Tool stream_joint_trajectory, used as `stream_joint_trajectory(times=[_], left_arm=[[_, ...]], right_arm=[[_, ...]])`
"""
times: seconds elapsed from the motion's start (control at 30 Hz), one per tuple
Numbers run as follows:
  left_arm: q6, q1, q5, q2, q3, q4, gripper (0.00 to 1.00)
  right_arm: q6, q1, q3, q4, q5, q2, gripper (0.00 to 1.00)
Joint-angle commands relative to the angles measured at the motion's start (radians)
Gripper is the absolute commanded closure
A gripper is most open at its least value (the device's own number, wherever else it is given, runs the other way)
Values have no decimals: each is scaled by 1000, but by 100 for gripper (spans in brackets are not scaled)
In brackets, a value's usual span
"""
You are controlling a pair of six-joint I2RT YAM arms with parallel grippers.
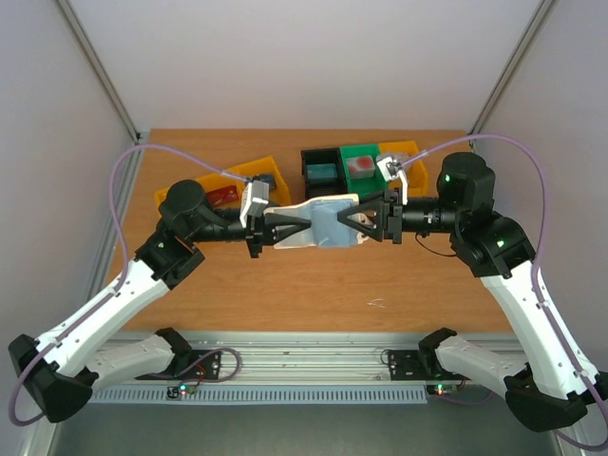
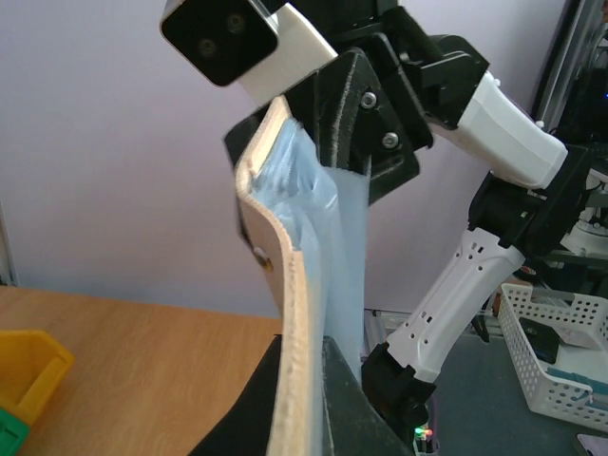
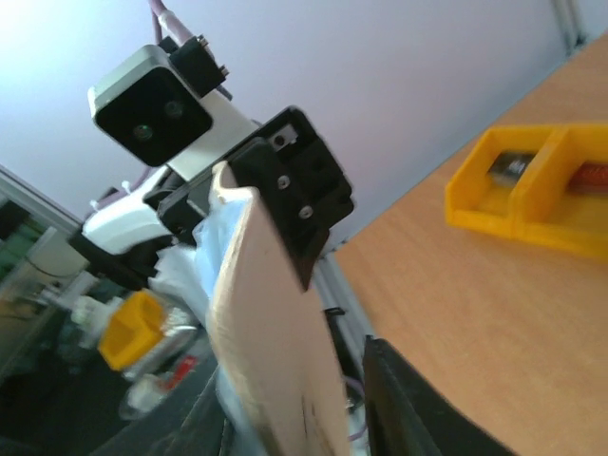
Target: Take the credit cards out of the card holder
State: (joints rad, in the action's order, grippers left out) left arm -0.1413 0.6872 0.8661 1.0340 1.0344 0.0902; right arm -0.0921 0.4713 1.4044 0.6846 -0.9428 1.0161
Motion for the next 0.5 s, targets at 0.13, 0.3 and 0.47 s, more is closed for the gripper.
stream_joint_trajectory(times=[0.13,0.3,0.47], left_arm=[[23,12,-60,-114,-67,121,100],[-6,12,-63,-153,-97,155,100],[-25,12,-71,-164,-114,188,100]], right_arm=[[-95,7,47,11,15,-26,42],[-95,7,83,76,11,-12,40],[33,11,32,-7,42,-10,43]])
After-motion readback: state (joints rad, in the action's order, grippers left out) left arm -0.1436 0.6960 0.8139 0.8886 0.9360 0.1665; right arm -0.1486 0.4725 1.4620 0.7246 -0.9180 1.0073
